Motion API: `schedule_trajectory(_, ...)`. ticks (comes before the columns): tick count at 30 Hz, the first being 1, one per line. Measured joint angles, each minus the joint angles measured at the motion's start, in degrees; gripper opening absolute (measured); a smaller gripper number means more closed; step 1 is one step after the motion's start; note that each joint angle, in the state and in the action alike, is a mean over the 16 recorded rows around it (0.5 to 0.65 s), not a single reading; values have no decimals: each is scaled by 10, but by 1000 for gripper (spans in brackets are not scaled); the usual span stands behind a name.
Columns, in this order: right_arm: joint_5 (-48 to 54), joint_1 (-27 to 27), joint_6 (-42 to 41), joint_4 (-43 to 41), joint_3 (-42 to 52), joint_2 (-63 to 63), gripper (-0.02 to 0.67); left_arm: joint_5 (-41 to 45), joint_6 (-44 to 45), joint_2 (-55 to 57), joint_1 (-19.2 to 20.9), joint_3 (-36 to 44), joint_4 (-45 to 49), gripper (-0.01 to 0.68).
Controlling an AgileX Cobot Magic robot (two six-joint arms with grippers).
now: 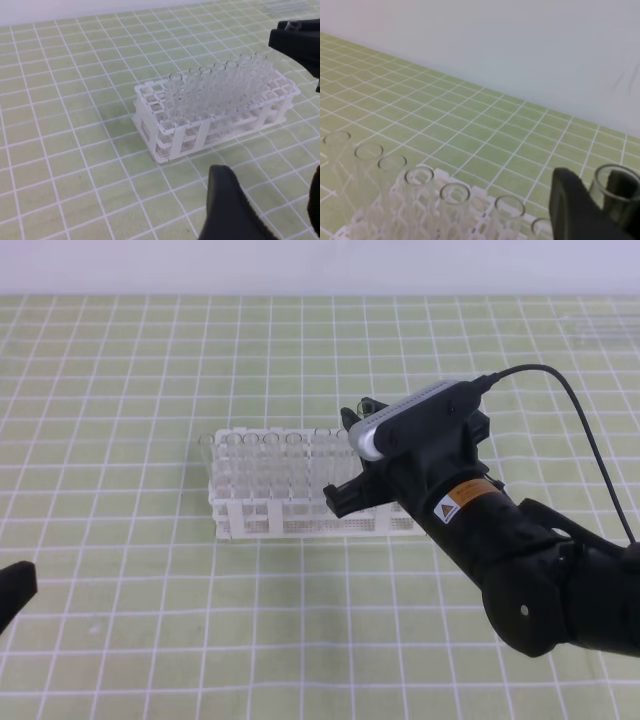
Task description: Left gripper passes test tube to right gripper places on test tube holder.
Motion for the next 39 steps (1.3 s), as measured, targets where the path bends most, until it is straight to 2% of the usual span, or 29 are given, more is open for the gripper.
schedule_trajectory(39,11,0,0,0,-1,4,19,-1,0,1,0,0,1,31)
